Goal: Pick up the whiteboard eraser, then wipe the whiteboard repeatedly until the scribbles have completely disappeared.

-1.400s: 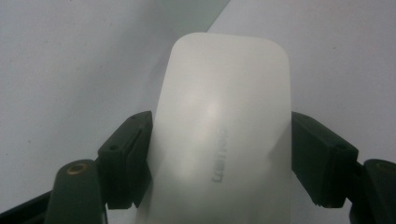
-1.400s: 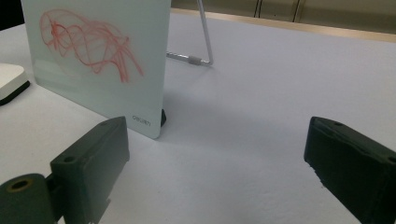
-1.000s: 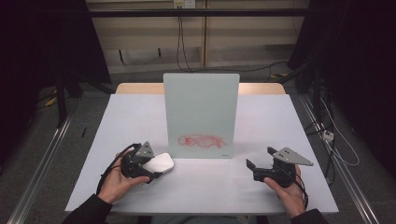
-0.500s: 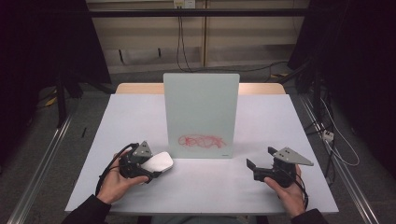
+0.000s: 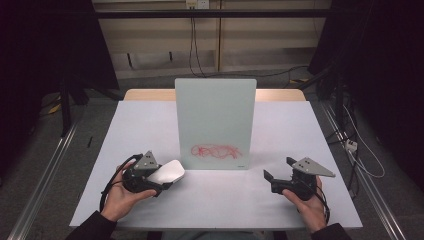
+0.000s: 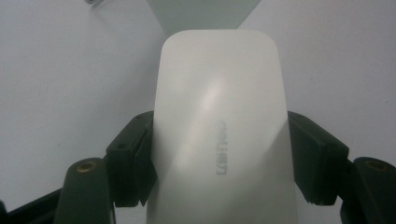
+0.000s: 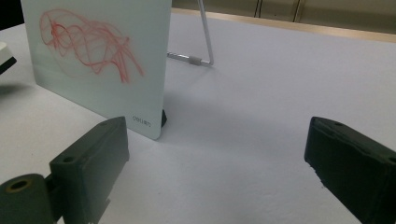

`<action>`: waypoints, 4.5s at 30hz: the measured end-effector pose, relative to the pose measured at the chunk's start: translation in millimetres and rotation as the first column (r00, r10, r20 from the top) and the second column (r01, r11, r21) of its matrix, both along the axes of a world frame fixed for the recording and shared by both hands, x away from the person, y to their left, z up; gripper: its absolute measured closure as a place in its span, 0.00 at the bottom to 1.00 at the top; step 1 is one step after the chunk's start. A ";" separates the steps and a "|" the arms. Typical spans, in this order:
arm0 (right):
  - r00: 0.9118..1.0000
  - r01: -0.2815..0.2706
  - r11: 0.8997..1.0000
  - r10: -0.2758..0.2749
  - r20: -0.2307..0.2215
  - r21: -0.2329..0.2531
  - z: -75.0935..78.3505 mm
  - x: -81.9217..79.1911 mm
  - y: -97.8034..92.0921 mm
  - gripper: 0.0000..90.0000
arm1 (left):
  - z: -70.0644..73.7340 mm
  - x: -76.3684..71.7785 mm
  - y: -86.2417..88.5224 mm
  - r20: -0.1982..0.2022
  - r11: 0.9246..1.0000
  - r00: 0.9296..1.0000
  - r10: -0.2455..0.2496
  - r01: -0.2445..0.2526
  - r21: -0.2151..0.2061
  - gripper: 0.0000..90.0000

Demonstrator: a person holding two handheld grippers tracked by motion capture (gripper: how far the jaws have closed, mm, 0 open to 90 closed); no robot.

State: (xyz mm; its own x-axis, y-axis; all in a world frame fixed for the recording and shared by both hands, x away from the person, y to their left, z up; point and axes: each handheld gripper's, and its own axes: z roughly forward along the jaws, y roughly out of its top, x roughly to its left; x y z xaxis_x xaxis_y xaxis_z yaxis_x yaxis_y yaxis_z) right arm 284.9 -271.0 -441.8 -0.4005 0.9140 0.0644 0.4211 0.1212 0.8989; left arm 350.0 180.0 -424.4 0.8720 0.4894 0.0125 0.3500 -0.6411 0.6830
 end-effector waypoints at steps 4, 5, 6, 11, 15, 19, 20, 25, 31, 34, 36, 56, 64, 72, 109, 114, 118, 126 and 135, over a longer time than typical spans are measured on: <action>1.000 -0.001 1.000 0.001 -0.001 0.001 0.0 0.4 0.2 0.07 | 3.0 -2.9 0.9 0.016 1.000 1.000 0.010 -0.010 -0.024 0.35; 1.000 0.000 1.000 0.000 -0.001 0.002 0.1 0.6 0.4 0.07 | 3.9 -2.8 1.8 0.012 0.999 1.000 -0.002 0.002 -0.034 0.35; 1.000 -0.001 1.000 0.001 -0.001 0.000 0.0 0.8 0.5 0.07 | 4.7 -3.5 2.4 0.023 1.000 1.000 0.001 -0.001 -0.031 0.34; 1.000 0.002 1.000 -0.002 -0.007 0.006 -0.4 2.4 0.8 0.07 | 7.1 -7.8 4.4 0.050 0.996 0.998 0.025 -0.021 -0.082 0.35; 1.000 0.009 1.000 -0.009 -0.008 0.013 -0.7 3.6 0.7 0.07 | 9.4 -8.9 5.8 0.063 0.994 0.998 0.029 -0.023 -0.103 0.35; 1.000 0.004 1.000 -0.004 -0.006 0.010 -0.6 3.0 0.6 0.07 | 11.6 -9.8 7.0 0.083 0.992 0.996 0.041 -0.031 -0.119 0.35; 1.000 0.007 1.000 -0.007 -0.006 0.014 -0.5 2.9 0.4 0.07 | 11.9 -10.4 7.0 0.088 0.991 0.995 0.047 -0.035 -0.129 0.35; 1.000 0.003 1.000 -0.003 -0.005 0.010 -0.2 2.6 0.2 0.07 | 15.7 -12.4 8.7 0.132 0.988 0.989 0.070 -0.051 -0.144 0.35; 1.000 0.004 1.000 -0.004 -0.001 0.009 0.0 1.8 -0.6 0.07 | 18.8 -14.5 8.7 0.152 0.983 0.985 0.080 -0.053 -0.177 0.35; 1.000 0.003 1.000 -0.003 0.001 0.008 0.1 2.1 -0.3 0.08 | 20.4 -16.4 7.3 0.163 0.983 0.984 0.071 -0.041 -0.178 0.35; 1.000 0.000 1.000 0.000 -0.002 0.008 0.1 2.3 0.5 0.07 | 20.9 -18.1 6.2 0.175 0.982 0.982 0.070 -0.037 -0.187 0.35; 1.000 -0.001 1.000 0.001 -0.002 0.013 0.0 0.7 -0.8 0.08 | 31.7 -24.3 -25.6 0.240 0.982 0.970 0.029 0.017 -0.186 0.35; 1.000 -0.002 1.000 0.002 -0.006 0.013 -0.1 1.3 -0.2 0.08 | 37.8 -21.4 -40.4 0.324 0.986 0.946 0.026 0.029 -0.166 0.35; 1.000 -0.005 1.000 0.005 -0.010 0.016 -0.2 1.4 0.3 0.08 | 41.7 -16.8 -57.6 0.401 0.991 0.916 -0.003 0.056 -0.121 0.35; 1.000 -0.007 1.000 0.007 -0.010 0.025 0.1 1.1 -0.9 0.08 | 14.2 9.1 -110.4 0.560 0.987 0.814 -0.153 0.102 0.120 0.35; 1.000 -0.008 1.000 0.008 -0.010 0.026 0.1 1.1 -0.9 0.08 | 14.0 9.2 -111.4 0.565 0.986 0.809 -0.159 0.105 0.127 0.35; 1.000 -0.010 1.000 0.010 -0.009 0.020 -0.1 1.4 -0.9 0.08 | 12.9 9.1 -113.7 0.569 0.986 0.806 -0.165 0.112 0.126 0.35; 1.000 -0.012 1.000 0.012 -0.008 0.018 -0.1 1.1 -0.9 0.08 | 6.3 6.7 -120.4 0.556 0.979 0.807 -0.200 0.140 0.150 0.35; 1.000 -0.013 1.000 0.013 -0.008 0.021 0.1 0.8 -0.5 0.08 | -4.4 3.4 -130.6 0.525 0.967 0.813 -0.251 0.188 0.171 0.35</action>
